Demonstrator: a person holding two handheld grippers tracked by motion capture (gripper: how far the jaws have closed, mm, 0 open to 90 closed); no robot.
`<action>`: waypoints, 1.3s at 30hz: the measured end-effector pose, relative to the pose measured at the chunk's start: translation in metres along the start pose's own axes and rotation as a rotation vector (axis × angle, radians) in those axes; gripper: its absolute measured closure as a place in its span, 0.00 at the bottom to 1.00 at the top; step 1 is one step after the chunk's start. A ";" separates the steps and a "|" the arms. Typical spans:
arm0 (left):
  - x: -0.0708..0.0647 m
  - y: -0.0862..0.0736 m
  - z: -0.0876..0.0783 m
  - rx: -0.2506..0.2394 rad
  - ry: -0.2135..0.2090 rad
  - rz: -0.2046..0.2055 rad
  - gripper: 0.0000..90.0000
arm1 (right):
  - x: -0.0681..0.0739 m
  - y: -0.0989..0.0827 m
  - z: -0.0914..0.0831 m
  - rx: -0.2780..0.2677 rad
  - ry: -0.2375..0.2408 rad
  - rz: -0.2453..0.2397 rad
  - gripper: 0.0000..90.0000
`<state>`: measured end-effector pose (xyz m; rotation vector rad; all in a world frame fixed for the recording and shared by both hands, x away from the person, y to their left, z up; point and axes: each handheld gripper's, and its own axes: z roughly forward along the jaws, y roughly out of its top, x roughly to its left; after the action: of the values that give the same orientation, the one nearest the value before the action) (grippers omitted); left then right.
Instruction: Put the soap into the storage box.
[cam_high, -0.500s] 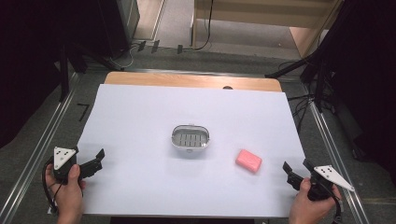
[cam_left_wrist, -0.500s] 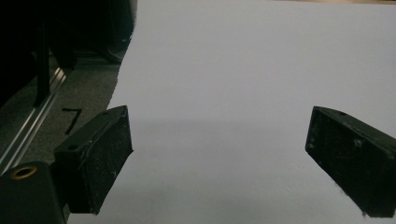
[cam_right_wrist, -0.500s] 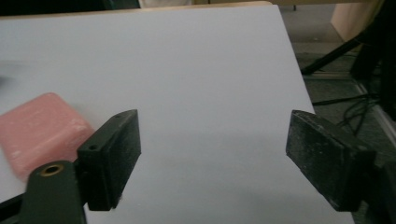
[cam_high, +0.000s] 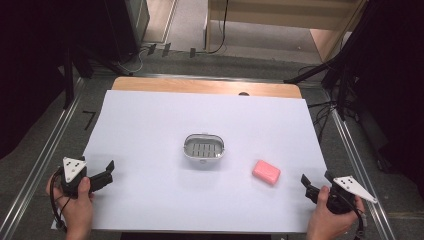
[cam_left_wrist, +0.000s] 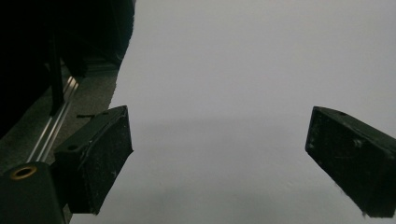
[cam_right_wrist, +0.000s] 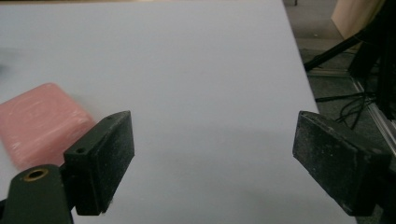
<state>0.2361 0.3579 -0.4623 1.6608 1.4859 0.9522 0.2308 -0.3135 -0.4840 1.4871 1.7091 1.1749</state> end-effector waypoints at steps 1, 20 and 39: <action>-0.001 0.000 0.000 0.005 0.001 0.011 0.09 | 0.003 0.002 0.001 0.011 0.000 -0.022 0.15; -0.007 0.000 0.002 0.022 0.013 0.064 0.09 | 0.039 0.045 0.021 0.316 0.196 -0.305 0.16; -0.008 0.000 0.002 0.020 0.012 0.080 0.09 | 0.072 0.075 0.046 0.534 0.319 -0.541 0.16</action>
<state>0.2371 0.3498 -0.4637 1.7429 1.4511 0.9949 0.2900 -0.2329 -0.4292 1.0101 2.5834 0.7156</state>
